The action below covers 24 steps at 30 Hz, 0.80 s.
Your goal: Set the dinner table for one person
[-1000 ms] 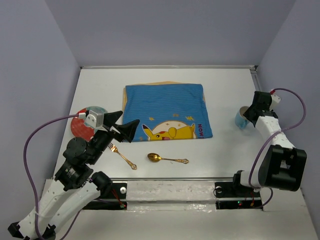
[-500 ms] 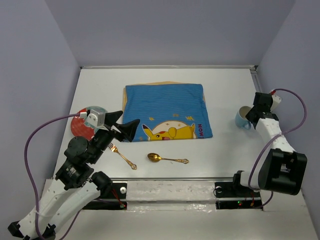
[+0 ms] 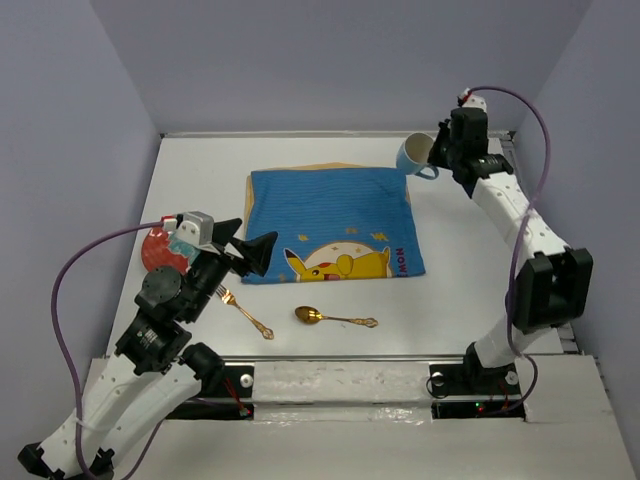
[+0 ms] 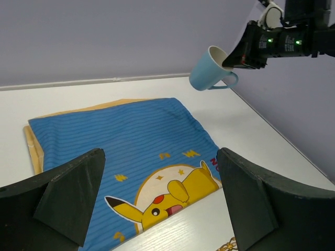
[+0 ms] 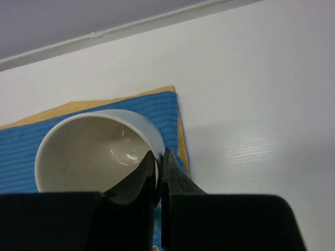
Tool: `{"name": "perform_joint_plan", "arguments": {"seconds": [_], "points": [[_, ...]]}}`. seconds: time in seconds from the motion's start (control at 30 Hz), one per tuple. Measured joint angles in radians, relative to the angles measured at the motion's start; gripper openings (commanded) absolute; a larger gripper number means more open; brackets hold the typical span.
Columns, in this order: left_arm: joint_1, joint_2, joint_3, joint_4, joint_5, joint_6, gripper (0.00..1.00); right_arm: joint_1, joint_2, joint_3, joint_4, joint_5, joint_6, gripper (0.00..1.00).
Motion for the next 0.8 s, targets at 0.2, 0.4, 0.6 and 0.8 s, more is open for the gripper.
{"name": "perform_joint_plan", "arguments": {"seconds": [0.2, 0.4, 0.6, 0.8], "points": [[0.013, 0.029, 0.000, 0.000, -0.006, 0.002, 0.99, 0.058, 0.296, 0.242, -0.063, -0.041, -0.037, 0.00], [0.026, 0.044, 0.000, 0.000, -0.006, 0.002, 0.99, 0.084, 0.459, 0.362, -0.124, -0.062, -0.050, 0.00], [0.036, 0.049, 0.000, 0.000, -0.006, 0.002, 0.99, 0.093, 0.528, 0.406, -0.166, -0.078, -0.053, 0.00], [0.037, 0.053, 0.000, 0.000, -0.006, 0.002, 0.99, 0.093, 0.547, 0.430, -0.174, -0.069, -0.053, 0.00]]}}
